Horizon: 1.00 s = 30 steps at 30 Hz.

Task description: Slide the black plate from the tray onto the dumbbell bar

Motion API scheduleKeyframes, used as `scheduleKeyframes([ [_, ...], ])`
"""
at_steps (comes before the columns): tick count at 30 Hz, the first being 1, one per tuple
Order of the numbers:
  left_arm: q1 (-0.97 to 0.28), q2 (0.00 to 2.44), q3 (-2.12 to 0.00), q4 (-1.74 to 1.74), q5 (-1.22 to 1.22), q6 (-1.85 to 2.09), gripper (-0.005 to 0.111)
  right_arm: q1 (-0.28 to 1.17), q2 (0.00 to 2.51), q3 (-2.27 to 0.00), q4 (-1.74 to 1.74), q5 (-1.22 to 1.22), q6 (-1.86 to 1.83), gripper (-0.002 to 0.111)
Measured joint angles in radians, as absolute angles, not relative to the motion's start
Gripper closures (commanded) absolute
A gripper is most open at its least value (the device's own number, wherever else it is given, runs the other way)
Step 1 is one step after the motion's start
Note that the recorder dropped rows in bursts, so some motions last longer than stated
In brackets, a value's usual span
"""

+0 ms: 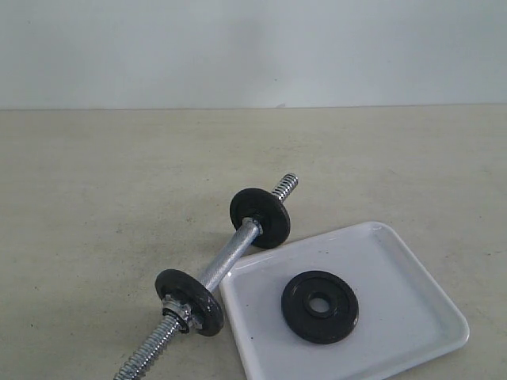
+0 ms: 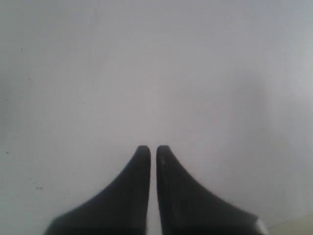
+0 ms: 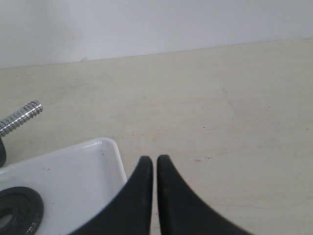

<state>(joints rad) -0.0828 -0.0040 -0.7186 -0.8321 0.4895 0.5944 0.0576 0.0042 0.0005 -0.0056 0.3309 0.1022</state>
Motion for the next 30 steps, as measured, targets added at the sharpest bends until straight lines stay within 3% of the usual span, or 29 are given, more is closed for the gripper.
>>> scheduleKeyframes([
  [8,-0.083,-0.004,-0.719,-0.58,0.512,0.626,0.102,0.058,0.004,0.0,0.0,0.331,0.102,0.107],
  [30,-0.083,-0.004,-0.719,-0.449,0.713,0.385,0.102,0.058,0.004,0.0,-0.006,0.331,0.102,0.107],
])
